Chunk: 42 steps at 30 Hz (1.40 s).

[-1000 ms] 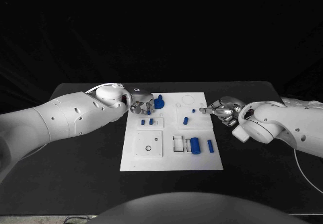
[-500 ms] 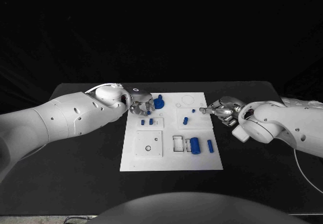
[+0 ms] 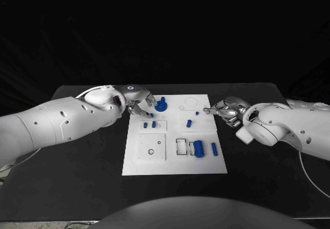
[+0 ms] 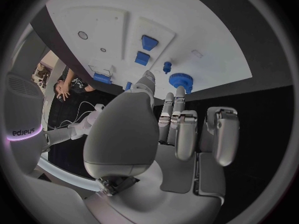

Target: Assemble the parts on the task board

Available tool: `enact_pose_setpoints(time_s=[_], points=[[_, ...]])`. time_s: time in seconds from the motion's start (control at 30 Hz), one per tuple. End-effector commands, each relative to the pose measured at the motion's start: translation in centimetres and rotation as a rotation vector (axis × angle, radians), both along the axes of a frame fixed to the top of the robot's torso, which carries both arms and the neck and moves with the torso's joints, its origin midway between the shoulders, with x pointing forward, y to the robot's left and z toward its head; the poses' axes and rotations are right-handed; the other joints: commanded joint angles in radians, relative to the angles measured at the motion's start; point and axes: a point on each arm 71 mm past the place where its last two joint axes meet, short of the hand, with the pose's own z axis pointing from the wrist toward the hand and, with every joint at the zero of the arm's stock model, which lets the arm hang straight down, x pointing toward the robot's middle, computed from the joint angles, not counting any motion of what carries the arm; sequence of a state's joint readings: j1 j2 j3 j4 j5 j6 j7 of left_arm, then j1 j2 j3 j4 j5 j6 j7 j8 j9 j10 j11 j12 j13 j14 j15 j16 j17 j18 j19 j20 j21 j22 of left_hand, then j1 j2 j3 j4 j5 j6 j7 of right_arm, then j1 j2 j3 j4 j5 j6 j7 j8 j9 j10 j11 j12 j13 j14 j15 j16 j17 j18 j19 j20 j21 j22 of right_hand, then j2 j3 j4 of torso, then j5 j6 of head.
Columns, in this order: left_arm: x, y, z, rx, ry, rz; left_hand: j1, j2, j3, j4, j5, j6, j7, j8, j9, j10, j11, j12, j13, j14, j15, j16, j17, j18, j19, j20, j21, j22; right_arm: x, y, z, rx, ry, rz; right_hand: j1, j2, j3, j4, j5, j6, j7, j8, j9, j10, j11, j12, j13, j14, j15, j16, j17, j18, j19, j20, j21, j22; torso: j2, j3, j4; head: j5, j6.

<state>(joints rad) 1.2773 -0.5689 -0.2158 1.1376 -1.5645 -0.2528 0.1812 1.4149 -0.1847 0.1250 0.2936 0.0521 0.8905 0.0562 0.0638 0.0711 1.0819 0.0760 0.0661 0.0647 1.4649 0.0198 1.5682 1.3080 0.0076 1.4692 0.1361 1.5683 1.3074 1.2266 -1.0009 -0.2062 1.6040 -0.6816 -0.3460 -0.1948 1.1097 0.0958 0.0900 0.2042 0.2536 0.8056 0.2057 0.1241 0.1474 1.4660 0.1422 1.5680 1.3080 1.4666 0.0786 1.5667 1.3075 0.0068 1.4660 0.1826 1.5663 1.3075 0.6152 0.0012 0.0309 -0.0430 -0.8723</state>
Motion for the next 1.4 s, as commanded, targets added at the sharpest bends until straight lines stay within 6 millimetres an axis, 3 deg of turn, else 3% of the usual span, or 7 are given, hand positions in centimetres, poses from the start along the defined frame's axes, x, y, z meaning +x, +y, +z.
enact_pose_setpoints(time_s=[0.03,0.17,0.3,0.33,0.6,0.83,1.4], points=[[-0.3,0.5,2.1,-0.247,-0.088,0.022,0.015,0.032,-0.002,0.0,0.005,0.034,0.035,0.015,0.006,0.044,0.012,0.013,0.003,0.097,0.006,-0.011,0.245,-0.004,0.089,0.002,-0.009,0.258,0.3,0.1,1.0,0.047,-0.139,-0.035,0.014,0.006,-0.011,-0.002,0.009,0.013,0.01,0.014,0.005,0.105,0.004,0.003,0.263,0.104,0.007,0.004,0.263,-0.007,0.105,0.01,0.004,0.263,0.0,0.0011,-0.0009,0.004,0.001],[-0.9,2.0,3.5,-0.46,-0.139,0.093,0.024,0.048,0.005,0.001,0.005,0.083,0.062,0.021,0.011,0.093,0.004,0.012,0.001,0.046,-0.004,-0.099,0.137,0.012,0.036,-0.005,-0.067,0.235,0.7,0.3,2.3,0.072,-0.231,-0.05,0.059,0.003,-0.015,-0.012,0.007,0.011,0.004,0.036,0.013,0.097,-0.006,-0.001,0.259,0.104,-0.004,0.004,0.263,-0.007,0.105,0.004,0.004,0.263,0.0,0.0017,0.0004,0.0,0.004],[-1.4,3.6,4.3,-0.691,-0.114,0.222,0.012,0.053,0.006,0.0,0.007,0.122,0.083,0.024,0.015,0.113,0.006,0.003,0.001,0.013,-0.006,-0.173,0.06,0.032,-0.028,-0.01,-0.147,0.203,1.5,0.9,3.8,0.07,-0.288,-0.02,0.141,0.002,0.02,-0.033,-0.032,-0.002,-0.028,0.058,0.021,-0.598,-0.039,-0.562,-0.225,0.104,-0.034,0.004,0.263,-0.007,0.105,-0.025,0.004,0.263,0.0,-0.0006,0.0059,-0.008,0.005],[-1.5,4.0,4.4,-0.757,-0.093,0.265,0.004,0.055,0.004,0.0,0.014,0.123,0.084,0.022,0.015,0.114,0.007,0.003,0.001,0.006,-0.005,-0.188,0.045,0.037,-0.044,-0.01,-0.166,0.196,1.7,1.2,4.2,0.056,-0.305,-0.002,0.155,-0.001,0.031,-0.033,-0.043,-0.001,-0.032,0.063,0.023,-0.665,-0.041,-0.693,-0.331,0.104,-0.037,0.004,0.263,-0.007,0.105,-0.033,0.004,0.263,0.0,-0.0009,0.0072,-0.009,0.005],[-2.3,5.0,3.4,-0.99,0.057,0.441,-0.061,0.069,-0.076,-0.001,0.171,0.114,0.091,0.005,0.01,0.098,0.012,-0.001,0.002,-0.001,-0.001,-0.217,0.022,0.045,-0.069,-0.007,-0.218,0.177,3.1,2.4,4.6,-0.188,-0.432,0.178,0.254,-0.071,0.101,-0.044,-0.134,0.043,-0.057,0.065,0.033,-0.559,-0.037,-1.16,-0.835,0.104,-0.039,0.004,0.263,-0.007,0.105,-0.03,0.004,0.263,0.001,-0.0042,0.0208,-0.018,0.014],[-2.8,4.7,2.5,-1.045,0.148,0.479,-0.087,0.093,-0.138,0.0,0.18,0.094,0.098,0.002,0.006,0.075,0.019,-0.002,0.001,0.036,0.004,-0.144,0.098,0.03,-0.015,-0.004,-0.155,0.205,3.6,2.8,3.4,-0.419,-0.497,0.304,0.279,-0.103,0.11,-0.054,-0.168,0.099,-0.058,0.025,0.023,-0.485,-0.019,-1.328,-1.049,0.104,-0.015,0.004,0.263,-0.007,0.105,-0.016,0.004,0.263,0.002,-0.0064,0.0245,-0.027,0.017],[-2.9,5.0,2.0,-1.075,0.208,0.523,-0.112,0.114,-0.205,0.0,0.155,0.065,0.108,0.006,0.005,0.043,0.029,-0.002,0.002,0.087,0.016,-0.033,0.218,0.006,0.06,0.004,-0.054,0.245,3.5,3.4,1.3,-0.658,-0.447,0.418,0.283,-0.123,0.111,-0.058,-0.179,0.147,-0.079,-0.029,-0.015,-0.381,-0.023,-1.426,-1.199,0.104,-0.023,0.004,0.263,-0.007,0.105,-0.02,0.004,0.263,0.002,-0.0062,0.0271,-0.03,0.01]])
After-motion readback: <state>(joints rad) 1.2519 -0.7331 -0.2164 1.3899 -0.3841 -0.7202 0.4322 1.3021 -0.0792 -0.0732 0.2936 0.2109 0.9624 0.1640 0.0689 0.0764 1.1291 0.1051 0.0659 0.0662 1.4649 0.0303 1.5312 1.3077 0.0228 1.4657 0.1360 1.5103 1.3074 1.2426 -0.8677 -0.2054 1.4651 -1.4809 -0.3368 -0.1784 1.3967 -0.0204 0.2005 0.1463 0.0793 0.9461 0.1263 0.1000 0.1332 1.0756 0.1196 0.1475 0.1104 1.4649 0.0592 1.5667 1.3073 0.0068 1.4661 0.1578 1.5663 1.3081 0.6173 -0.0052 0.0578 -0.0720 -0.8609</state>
